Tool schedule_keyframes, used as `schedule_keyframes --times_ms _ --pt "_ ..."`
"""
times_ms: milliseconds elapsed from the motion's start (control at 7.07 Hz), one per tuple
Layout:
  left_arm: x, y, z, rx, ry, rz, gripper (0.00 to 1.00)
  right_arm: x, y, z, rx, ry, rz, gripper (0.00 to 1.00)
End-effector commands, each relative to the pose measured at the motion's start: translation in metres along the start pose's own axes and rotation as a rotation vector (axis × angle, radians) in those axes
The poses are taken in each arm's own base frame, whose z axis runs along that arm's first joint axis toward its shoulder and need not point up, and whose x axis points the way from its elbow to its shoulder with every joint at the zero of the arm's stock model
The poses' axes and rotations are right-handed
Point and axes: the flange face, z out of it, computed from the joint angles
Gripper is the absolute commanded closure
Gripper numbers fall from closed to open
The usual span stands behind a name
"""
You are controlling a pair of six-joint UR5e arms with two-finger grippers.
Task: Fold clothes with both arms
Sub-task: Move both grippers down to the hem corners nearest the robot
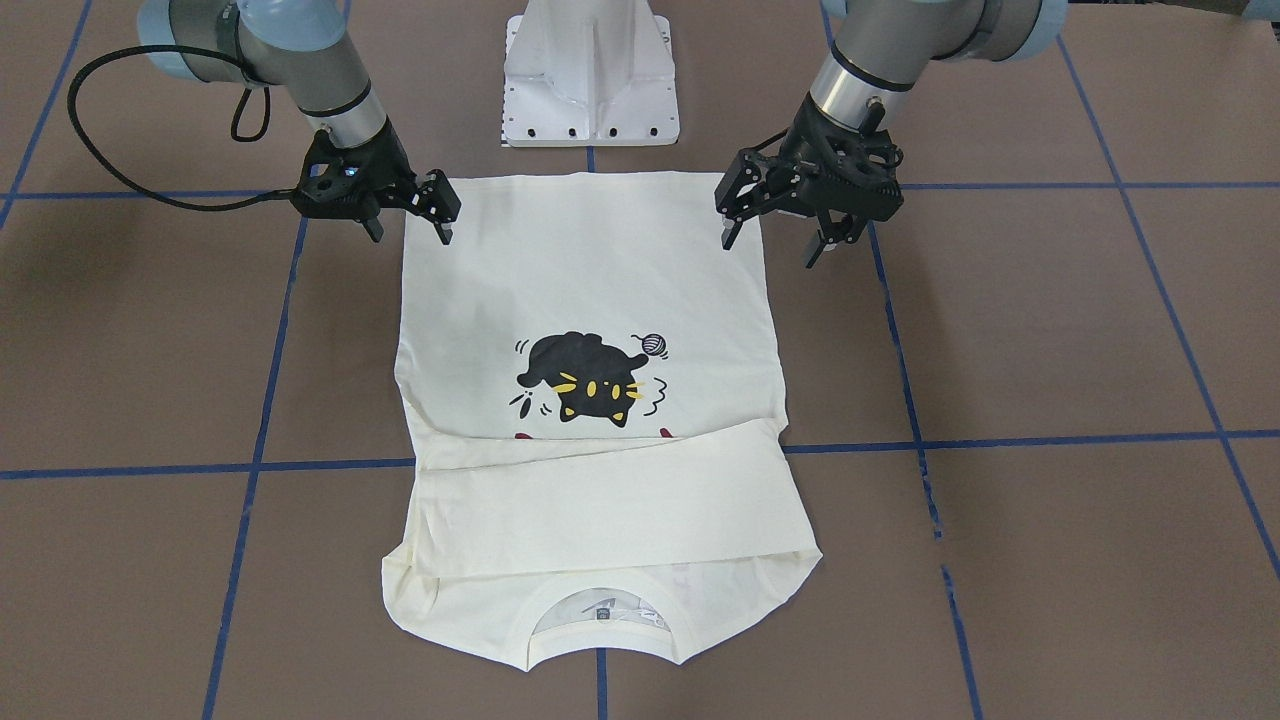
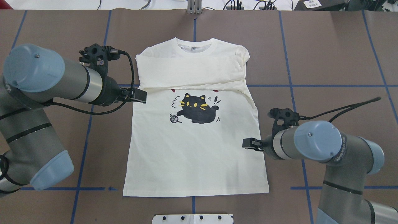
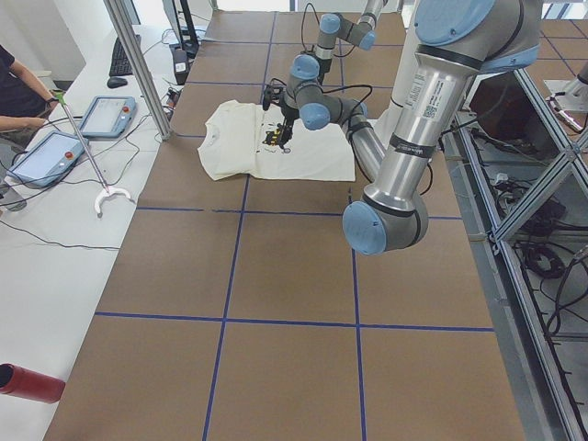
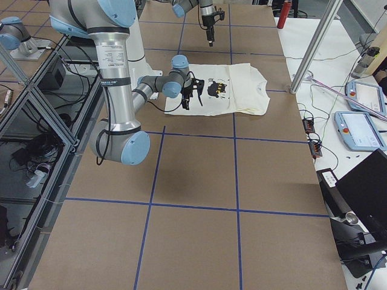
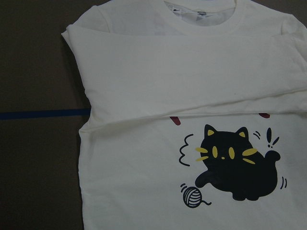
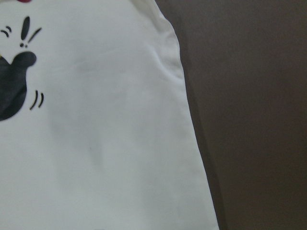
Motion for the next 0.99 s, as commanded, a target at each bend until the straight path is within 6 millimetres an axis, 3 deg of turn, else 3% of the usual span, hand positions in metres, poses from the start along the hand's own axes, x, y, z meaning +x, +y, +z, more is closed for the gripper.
schedule_keyframes --times_ms 0,283,566,708,849 --pt "0.007 0.004 -0.009 -0.003 0.003 0.002 0.00 0.031 0.067 0.024 0.007 0.027 0.024 0.00" --pt "0.008 0.006 -0.009 -0.006 0.003 0.002 0.00 0.029 0.093 0.028 -0.015 0.028 0.059 0.00" --pt "0.013 0.008 -0.020 0.000 0.022 0.002 0.00 0.031 0.095 0.030 -0.022 0.037 0.057 0.03" --pt "0.013 0.008 -0.020 -0.001 0.025 0.003 0.00 0.031 0.094 0.028 -0.024 0.036 0.059 0.39" --pt "0.013 0.008 -0.020 -0.001 0.025 0.003 0.00 0.034 0.094 0.030 -0.029 0.042 0.059 0.67"
